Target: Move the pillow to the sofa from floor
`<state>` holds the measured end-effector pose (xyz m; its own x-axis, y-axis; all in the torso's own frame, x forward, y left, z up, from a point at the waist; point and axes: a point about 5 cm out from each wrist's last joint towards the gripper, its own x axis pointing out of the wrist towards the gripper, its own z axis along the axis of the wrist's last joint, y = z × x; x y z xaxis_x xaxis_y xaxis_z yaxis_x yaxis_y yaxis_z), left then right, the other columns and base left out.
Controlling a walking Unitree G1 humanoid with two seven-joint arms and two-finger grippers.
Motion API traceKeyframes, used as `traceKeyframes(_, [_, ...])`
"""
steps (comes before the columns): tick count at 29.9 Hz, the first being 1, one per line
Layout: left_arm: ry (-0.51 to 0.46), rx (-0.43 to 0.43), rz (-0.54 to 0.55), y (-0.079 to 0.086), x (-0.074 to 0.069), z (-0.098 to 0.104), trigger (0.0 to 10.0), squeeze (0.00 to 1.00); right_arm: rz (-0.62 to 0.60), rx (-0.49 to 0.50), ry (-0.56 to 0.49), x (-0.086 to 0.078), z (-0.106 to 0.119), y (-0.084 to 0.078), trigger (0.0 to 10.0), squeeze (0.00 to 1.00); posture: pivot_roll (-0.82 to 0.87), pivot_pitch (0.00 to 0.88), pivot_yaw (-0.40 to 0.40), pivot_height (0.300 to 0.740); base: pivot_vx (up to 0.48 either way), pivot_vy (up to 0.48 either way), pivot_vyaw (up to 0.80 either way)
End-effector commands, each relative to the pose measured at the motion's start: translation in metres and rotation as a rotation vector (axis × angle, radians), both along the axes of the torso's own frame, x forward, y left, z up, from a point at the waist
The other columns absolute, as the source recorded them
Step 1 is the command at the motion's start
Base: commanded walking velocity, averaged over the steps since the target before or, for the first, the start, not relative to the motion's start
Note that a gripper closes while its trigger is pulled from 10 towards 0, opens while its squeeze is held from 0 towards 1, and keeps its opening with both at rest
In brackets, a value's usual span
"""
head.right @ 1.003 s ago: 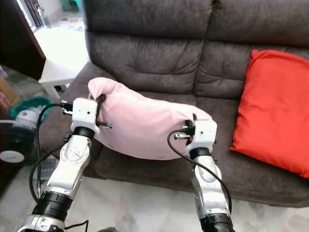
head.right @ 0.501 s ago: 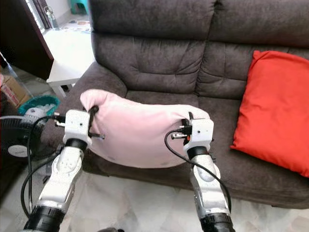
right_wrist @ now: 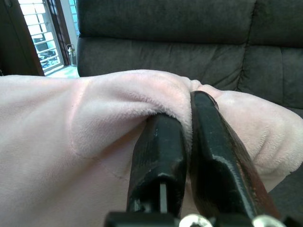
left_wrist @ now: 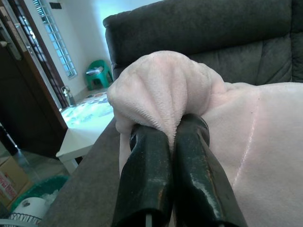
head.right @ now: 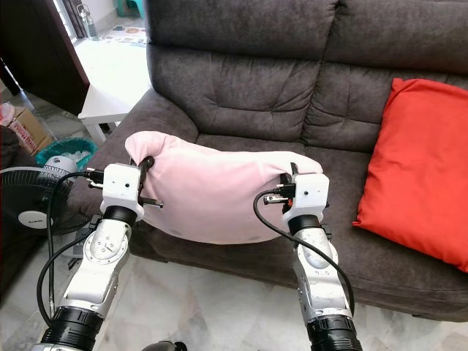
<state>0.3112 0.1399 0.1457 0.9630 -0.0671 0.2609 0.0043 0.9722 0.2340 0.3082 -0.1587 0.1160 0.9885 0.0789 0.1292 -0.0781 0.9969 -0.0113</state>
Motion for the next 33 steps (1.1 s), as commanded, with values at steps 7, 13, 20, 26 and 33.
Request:
traceKeyframes(7, [-0.043, -0.014, -0.005, -0.0017, 0.0015, 0.0100, 10.0, 0.00, 0.001, 0.024, -0.072, 0.0016, 0.0123, 0.0026, 10.0, 0.00, 0.08, 0.057, -0.004, 0.740, 0.000, 0.000, 0.00])
traceKeyframes(13, [-0.039, -0.013, 0.000, -0.0009, 0.0015, 0.0099, 10.0, 0.00, 0.001, 0.030, -0.073, -0.0001, 0.0114, 0.0040, 10.0, 0.00, 0.08, 0.072, -0.003, 0.740, 0.000, 0.000, 0.00])
traceKeyframes(20, [-0.038, -0.010, -0.001, -0.0001, 0.0013, 0.0102, 10.0, 0.00, -0.002, 0.031, -0.071, -0.0005, 0.0114, 0.0045, 10.0, 0.00, 0.09, 0.079, -0.001, 0.740, 0.000, 0.000, 0.00])
traceKeyframes(26, [-0.040, -0.009, 0.001, 0.0005, 0.0015, 0.0109, 10.0, 0.00, -0.002, 0.032, -0.068, -0.0001, 0.0111, 0.0051, 10.0, 0.00, 0.09, 0.082, 0.000, 0.740, 0.000, 0.000, 0.00])
traceKeyframes(33, [-0.037, -0.006, -0.001, 0.0009, 0.0023, 0.0115, 10.0, 0.00, -0.005, 0.036, -0.064, -0.0002, 0.0101, 0.0059, 10.0, 0.00, 0.09, 0.085, 0.003, 0.740, 0.000, 0.166, 0.00])
